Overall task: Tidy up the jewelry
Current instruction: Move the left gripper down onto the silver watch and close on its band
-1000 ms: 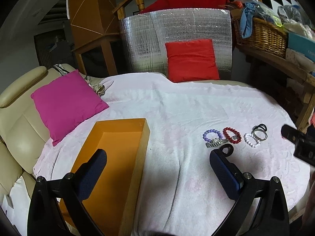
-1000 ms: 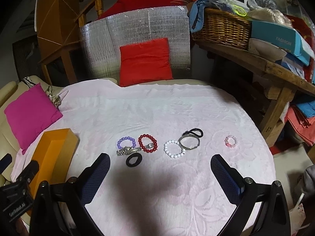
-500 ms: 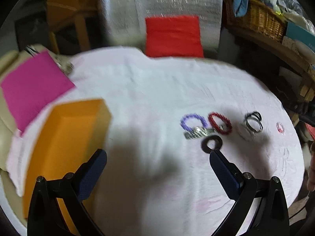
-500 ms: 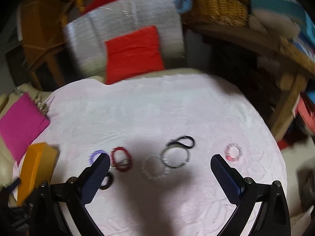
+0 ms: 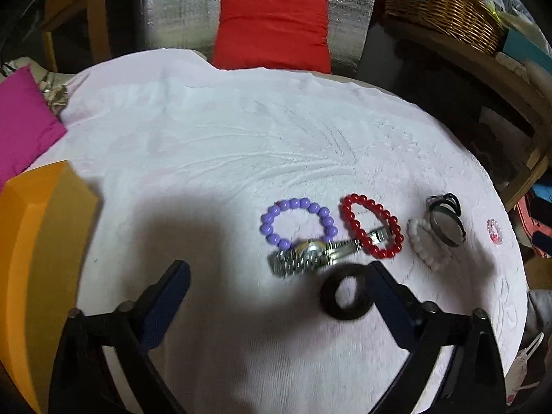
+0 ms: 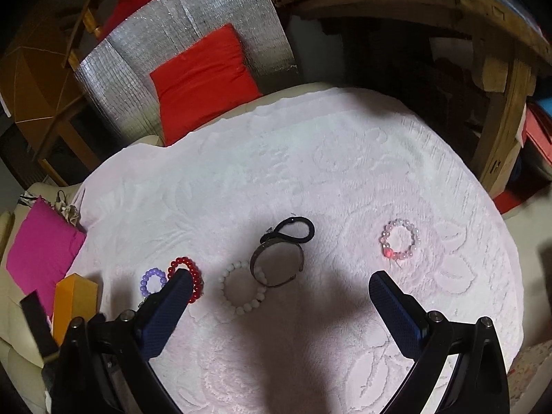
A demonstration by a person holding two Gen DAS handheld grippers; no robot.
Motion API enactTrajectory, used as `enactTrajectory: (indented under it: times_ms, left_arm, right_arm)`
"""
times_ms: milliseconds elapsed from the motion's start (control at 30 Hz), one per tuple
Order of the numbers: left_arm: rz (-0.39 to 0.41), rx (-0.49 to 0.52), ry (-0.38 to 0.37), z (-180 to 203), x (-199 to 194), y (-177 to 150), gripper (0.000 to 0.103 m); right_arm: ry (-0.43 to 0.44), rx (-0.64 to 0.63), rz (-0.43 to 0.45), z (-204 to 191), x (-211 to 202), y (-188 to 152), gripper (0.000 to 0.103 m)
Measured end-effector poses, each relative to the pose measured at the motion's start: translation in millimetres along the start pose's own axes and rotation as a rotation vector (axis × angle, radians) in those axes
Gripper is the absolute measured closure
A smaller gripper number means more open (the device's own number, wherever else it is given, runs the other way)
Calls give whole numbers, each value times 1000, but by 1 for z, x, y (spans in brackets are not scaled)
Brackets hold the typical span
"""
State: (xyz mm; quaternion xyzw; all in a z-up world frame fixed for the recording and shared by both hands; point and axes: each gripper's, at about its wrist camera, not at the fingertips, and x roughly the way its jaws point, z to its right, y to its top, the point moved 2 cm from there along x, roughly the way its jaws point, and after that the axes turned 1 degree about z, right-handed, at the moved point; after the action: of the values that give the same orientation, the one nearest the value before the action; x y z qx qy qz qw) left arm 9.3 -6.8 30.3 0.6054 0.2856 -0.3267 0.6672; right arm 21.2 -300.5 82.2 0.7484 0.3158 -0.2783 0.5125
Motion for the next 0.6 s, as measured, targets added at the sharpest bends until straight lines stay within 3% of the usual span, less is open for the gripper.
enactTrajectory:
  times_ms: [67,167,233,300,400,467,600]
  left_arm:
    - [-23,-1,-45,2,12,3,24]
    - [-60,3,-91,5,30,2,37]
    - [-55,14,-112,8,33,-2,38]
    - [-43,37,-130,10,32,-3,45]
    - [-34,56,-178,13,28,-6,65]
    - [-44,68,-232,17,24,-11,85]
    - [-35,120,-261,25,14,-18,86]
  right_arm:
    - [3,8,-8,1,4,0,0]
    - [0,2,-12,0,8,-1,0]
    - [-10,-1,-14,0,10,-2,0]
    - [-16,-4,-15,1,13,-1,0]
    - [-26,5,-18,2,16,-1,0]
    - [-21,14,-25,2,19,-1,1]
    - [-27,26,-26,3,21,-2,5]
